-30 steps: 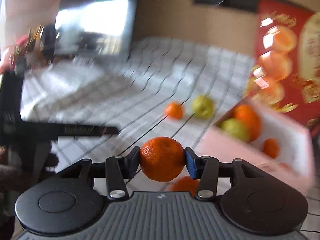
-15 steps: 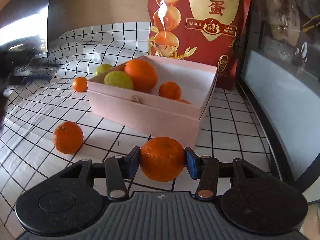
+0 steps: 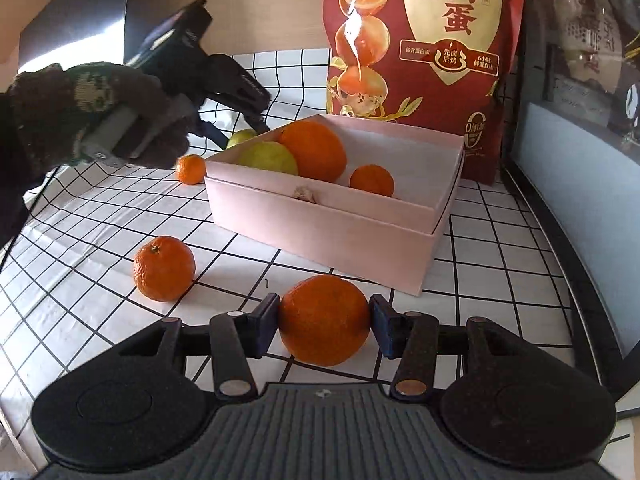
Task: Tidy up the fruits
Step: 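Set the orange back down with the right tool while the left tool grasps the green pear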
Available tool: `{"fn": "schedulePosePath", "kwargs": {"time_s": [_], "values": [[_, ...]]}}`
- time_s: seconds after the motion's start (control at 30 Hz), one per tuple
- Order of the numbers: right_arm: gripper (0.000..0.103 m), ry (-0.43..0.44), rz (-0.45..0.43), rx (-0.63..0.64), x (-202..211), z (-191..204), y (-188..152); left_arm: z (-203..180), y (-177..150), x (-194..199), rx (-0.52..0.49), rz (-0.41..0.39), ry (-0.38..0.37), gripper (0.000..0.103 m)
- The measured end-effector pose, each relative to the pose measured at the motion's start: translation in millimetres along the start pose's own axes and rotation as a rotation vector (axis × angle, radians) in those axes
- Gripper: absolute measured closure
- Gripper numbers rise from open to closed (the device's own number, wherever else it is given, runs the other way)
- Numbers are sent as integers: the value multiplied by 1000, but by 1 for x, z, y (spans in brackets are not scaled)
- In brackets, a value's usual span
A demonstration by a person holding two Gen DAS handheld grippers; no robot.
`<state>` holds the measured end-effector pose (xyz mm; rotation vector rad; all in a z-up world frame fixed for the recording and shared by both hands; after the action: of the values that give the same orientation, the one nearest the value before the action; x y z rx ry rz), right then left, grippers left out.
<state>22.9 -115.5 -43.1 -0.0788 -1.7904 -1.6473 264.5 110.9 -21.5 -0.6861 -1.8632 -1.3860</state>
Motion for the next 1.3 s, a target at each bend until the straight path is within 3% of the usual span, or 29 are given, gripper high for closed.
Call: {"fn": "schedulePosePath", "kwargs": {"time_s": [0.2, 0.3, 0.37, 0.5, 0.63, 0.73, 0.87, 1.1, 1.3], "values": [[51, 1, -8, -6, 1, -1, 0, -3, 1, -23, 86, 46, -18, 25], [45, -3, -21, -9, 3, -1, 0, -5, 5, -27, 85, 23, -38, 26], [44, -5, -24, -7, 3, 0, 0, -6, 5, -26, 82, -7, -74, 33], [34, -12, -22, -12, 3, -2, 1, -6, 1, -22, 69, -50, -108, 33], [30, -19, -39, -29, 6, -4, 1, 3, -13, -6, 54, -91, -157, 34], [28, -18, -45, -41, 7, -6, 1, 14, -29, 22, 4, -180, -163, 34], [28, -18, -38, -45, 6, -7, 1, 31, -59, 57, 15, -218, -234, 34], [23, -22, -13, -53, 2, -9, -1, 50, -126, 123, 2, -220, -320, 34], [22, -21, 27, -55, -4, -10, -3, 55, -180, 155, -92, -142, -294, 34]]}}
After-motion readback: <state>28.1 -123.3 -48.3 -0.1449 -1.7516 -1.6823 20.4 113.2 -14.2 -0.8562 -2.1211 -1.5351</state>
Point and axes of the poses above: each gripper's, at about its wrist camera, not at the fingertips, and x roughly against the way its jaws point, z to its left, y to its top, the point moved 8 cm from there along -x, roughly the way its jaws point, and after that the axes turned 1 degree about y, right-handed, at the moved point
